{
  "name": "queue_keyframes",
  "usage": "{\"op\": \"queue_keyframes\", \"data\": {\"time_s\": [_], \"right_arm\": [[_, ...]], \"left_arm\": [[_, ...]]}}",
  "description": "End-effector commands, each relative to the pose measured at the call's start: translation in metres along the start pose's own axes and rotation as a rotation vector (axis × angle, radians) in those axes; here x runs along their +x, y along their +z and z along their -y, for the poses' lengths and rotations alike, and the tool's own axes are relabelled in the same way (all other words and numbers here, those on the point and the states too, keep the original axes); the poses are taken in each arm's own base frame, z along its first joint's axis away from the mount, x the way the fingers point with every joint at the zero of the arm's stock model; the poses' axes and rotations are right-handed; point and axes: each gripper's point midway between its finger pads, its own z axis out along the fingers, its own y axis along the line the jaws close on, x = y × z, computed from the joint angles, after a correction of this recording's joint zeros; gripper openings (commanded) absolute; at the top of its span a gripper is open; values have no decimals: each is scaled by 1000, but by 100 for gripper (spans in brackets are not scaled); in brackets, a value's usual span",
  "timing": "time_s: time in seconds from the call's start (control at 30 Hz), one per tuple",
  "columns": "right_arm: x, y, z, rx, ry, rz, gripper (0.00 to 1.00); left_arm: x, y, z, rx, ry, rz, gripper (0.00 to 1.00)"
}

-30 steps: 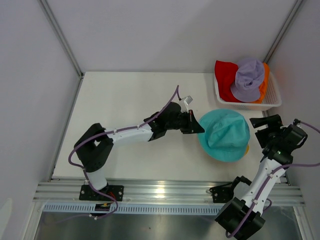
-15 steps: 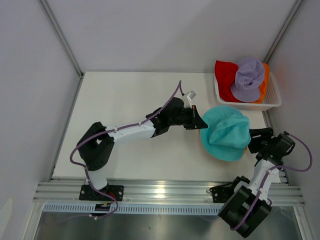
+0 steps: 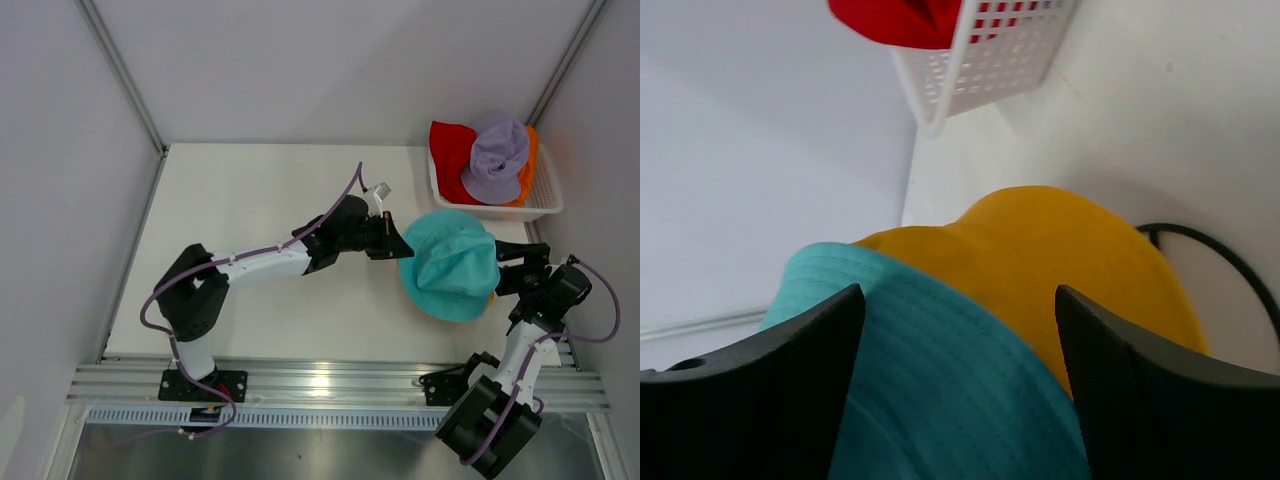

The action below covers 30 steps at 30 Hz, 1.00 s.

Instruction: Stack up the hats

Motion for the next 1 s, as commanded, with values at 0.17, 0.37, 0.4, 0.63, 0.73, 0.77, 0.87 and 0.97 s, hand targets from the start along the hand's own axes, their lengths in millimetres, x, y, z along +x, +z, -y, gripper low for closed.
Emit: {"op": "queue_keyframes", "data": {"time_s": [0.17,0.37,0.4,0.63,0.73,0.77,0.87,0.97], "right_arm": [[10,-8,-30,-74,-31,-63,68],[12,-10,-14,-2,-61,-61,12],[11,-10,-12,9,-67,-55,4],[0,-8,12,131,-99,2,0],[2,-2,16,147,-81,-27,0],[1,-1,18,155,-78,-37,0],[1,3,14,156,-93,-80,0],[-5,-1,-1,139,-162,-81,3]], "left_arm": [[-16,7,10,24,29,38,1],[-20,8,11,25,25,50,1],[-21,8,12,27,24,50,1],[-25,0,4,-21,7,59,1],[-21,-4,-5,-68,-52,36,1],[-15,-6,-9,-75,-70,18,1],[-8,-11,-8,-49,-84,11,1],[-20,-22,11,-1,-50,50,1]]}}
